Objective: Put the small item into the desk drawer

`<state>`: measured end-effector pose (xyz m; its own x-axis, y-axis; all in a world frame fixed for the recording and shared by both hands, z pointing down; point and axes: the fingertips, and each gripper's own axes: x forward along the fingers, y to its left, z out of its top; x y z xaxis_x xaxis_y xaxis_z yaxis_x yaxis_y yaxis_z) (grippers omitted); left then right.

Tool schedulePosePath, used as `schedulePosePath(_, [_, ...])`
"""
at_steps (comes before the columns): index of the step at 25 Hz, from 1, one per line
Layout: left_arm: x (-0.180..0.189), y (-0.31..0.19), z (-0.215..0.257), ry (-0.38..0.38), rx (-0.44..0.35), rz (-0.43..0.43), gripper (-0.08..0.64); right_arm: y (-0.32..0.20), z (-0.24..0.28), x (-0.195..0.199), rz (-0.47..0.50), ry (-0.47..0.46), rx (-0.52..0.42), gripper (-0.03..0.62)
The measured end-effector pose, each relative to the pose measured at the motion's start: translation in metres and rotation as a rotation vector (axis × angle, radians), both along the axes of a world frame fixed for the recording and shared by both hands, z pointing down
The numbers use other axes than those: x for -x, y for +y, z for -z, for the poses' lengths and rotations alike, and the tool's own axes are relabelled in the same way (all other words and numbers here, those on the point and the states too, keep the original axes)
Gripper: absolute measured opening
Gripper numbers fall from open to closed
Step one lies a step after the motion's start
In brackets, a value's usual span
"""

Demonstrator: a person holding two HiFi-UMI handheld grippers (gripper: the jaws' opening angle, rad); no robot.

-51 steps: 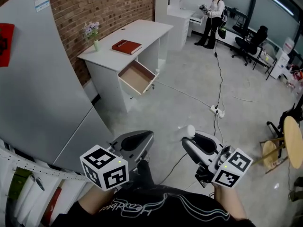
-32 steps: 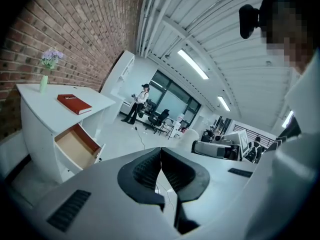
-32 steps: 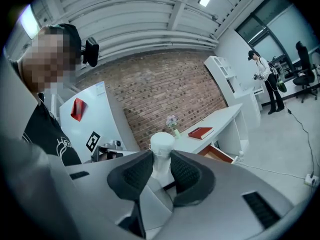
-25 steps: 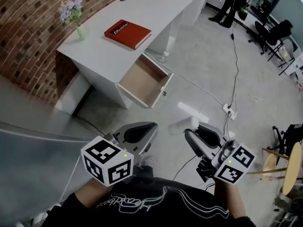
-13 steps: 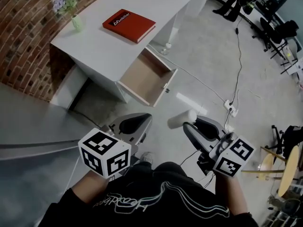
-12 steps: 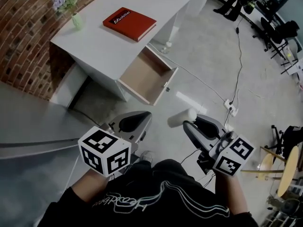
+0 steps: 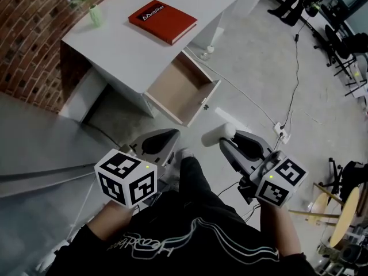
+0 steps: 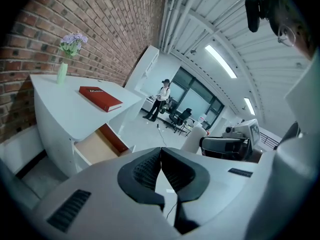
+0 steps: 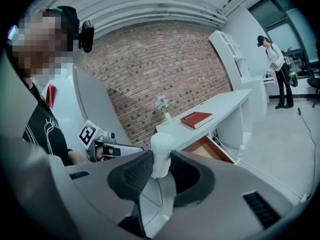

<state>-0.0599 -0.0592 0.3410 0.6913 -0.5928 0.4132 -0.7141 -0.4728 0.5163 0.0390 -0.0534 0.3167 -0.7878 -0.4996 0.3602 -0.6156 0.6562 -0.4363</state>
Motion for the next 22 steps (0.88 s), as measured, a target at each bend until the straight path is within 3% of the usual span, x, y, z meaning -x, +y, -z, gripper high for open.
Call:
schedulePosePath(6, [-0.005,-0.041,-0.005,-0.03,0.023,0.047,0.021,-0.054,-0.011,-0.001,0.073,0.006,0.019,0.12])
schedulePosePath(22, [-0.004,-0.156,-0.063,-0.067,0.111,0.205,0.021,-0.201,-0.099,0.03,0.369,0.167,0.034,0.12])
